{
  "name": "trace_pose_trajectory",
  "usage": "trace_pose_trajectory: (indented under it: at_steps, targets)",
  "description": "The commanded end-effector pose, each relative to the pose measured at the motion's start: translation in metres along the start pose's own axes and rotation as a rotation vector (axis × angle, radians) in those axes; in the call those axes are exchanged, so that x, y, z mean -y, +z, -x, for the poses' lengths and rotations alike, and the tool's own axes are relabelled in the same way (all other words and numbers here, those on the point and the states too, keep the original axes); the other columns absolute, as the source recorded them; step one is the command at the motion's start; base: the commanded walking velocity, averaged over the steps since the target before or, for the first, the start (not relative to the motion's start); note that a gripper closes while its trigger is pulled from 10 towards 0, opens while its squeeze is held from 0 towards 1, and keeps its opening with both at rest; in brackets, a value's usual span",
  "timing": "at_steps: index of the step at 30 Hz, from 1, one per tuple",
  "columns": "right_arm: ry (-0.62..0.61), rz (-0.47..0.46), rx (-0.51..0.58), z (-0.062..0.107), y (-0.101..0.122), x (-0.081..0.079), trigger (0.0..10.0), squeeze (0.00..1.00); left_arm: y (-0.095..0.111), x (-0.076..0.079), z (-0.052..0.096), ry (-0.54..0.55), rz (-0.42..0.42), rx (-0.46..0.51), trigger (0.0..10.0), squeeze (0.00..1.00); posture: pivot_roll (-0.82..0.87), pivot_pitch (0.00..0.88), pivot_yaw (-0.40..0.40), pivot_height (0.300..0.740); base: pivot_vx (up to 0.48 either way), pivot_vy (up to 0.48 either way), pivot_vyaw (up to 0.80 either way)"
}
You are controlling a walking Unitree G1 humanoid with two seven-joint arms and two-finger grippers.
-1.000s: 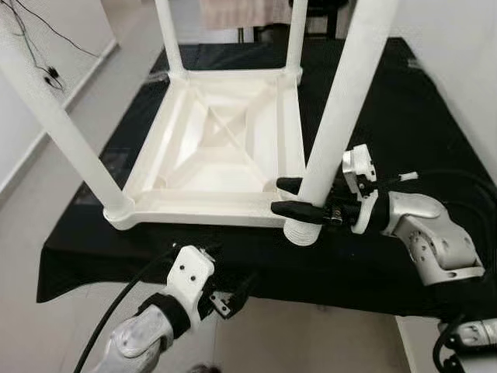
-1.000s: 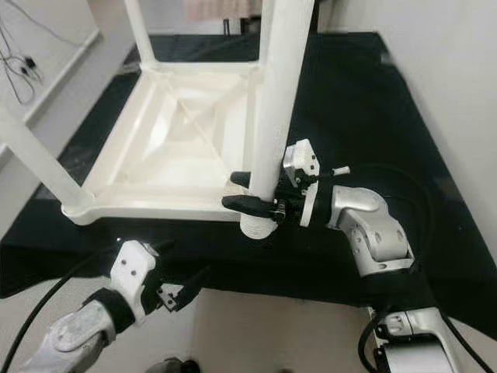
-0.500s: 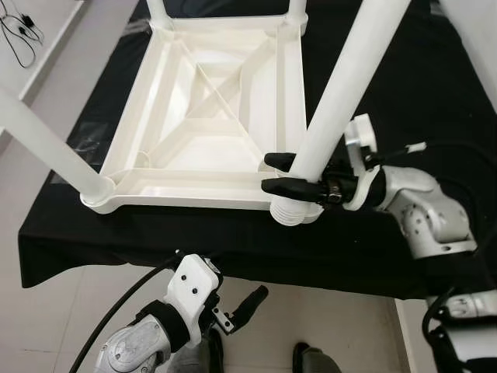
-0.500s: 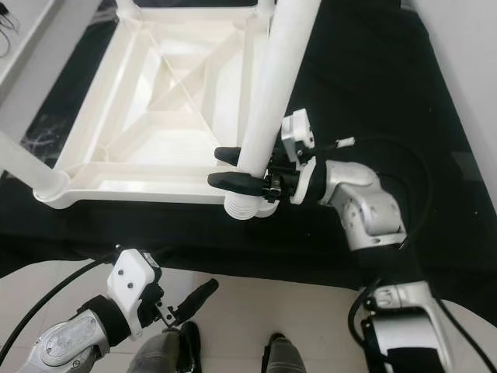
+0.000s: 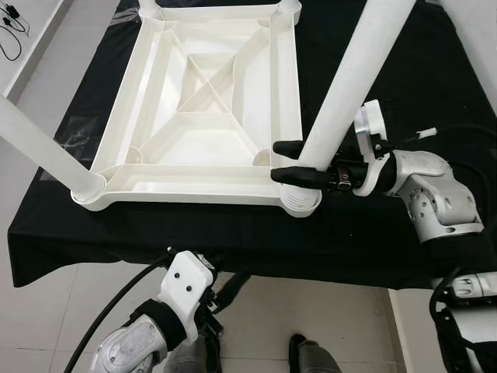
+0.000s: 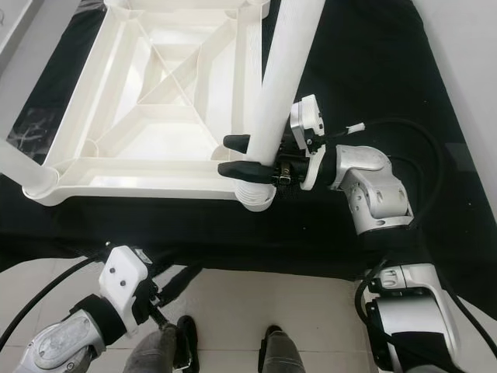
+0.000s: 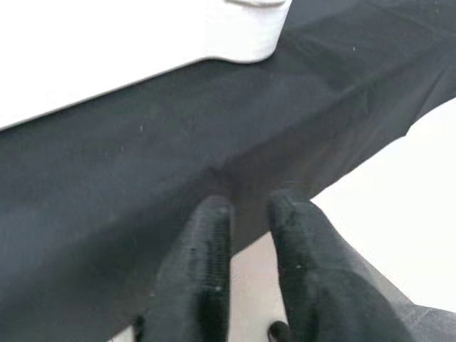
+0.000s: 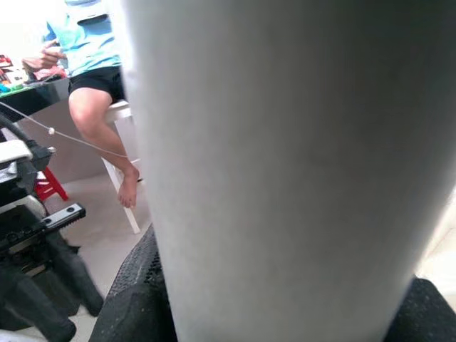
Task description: Building children table
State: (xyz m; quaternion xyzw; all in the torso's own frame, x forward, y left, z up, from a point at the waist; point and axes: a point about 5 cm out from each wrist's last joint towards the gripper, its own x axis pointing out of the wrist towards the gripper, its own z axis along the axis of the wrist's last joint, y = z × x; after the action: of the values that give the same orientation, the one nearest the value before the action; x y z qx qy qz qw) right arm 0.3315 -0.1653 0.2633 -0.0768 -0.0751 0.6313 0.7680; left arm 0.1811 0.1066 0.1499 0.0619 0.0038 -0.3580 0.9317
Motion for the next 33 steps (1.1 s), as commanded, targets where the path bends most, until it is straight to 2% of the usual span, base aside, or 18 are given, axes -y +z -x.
trace_pose_trajectory:
  at_steps: [1,10,14,17,25,26,27,28,33]
  targets:
    - [0.01,-0.011,-0.064,0.0,-0.011,-0.001,10.0,0.0,0.002,0.003,0.005,-0.014,-0.005,-0.001,0.0,0.0,0.12,0.359,0.036,0.74,0.0,0.0,0.0]
    - [0.039,0.022,-0.105,-0.008,-0.018,-0.002,10.0,0.0,0.004,0.002,0.006,-0.032,-0.006,-0.001,0.0,0.0,0.12,0.359,0.041,0.74,0.0,0.0,0.0]
    - [0.073,0.073,-0.124,-0.02,-0.021,-0.002,10.0,0.0,0.004,0.001,0.007,-0.048,-0.003,-0.004,0.0,0.0,0.13,0.36,0.047,0.74,0.0,0.0,0.0]
    - [0.079,0.076,-0.125,-0.023,-0.022,0.0,10.0,0.0,0.004,0.001,0.007,-0.049,-0.002,-0.005,0.0,0.0,0.14,0.361,0.047,0.74,0.0,0.0,0.0]
    - [0.054,0.077,-0.112,-0.023,-0.015,0.012,10.0,0.0,0.003,0.001,0.007,-0.047,0.013,-0.013,0.0,0.0,0.15,0.365,0.047,0.74,0.0,0.0,0.0]
    - [0.057,0.077,-0.106,-0.022,-0.014,0.014,10.0,0.0,0.003,0.001,0.007,-0.048,0.009,-0.017,4.1,0.0,0.15,0.367,0.048,0.74,0.0,0.0,0.0]
    - [0.057,0.077,-0.106,-0.022,-0.014,0.014,10.0,0.0,0.003,0.001,0.007,-0.048,0.009,-0.017,4.1,0.0,0.15,0.367,0.048,0.74,0.0,0.0,0.0]
    - [0.07,0.065,-0.099,-0.02,-0.013,0.014,10.0,0.0,0.003,0.002,0.007,-0.051,0.01,-0.016,10.0,0.0,0.15,0.368,0.049,0.74,0.0,0.0,0.0]
    - [0.09,0.047,-0.089,-0.014,-0.011,0.015,10.0,0.0,0.003,0.002,0.008,-0.058,0.011,-0.015,10.0,0.0,0.15,0.371,0.052,0.74,0.0,0.0,0.0]
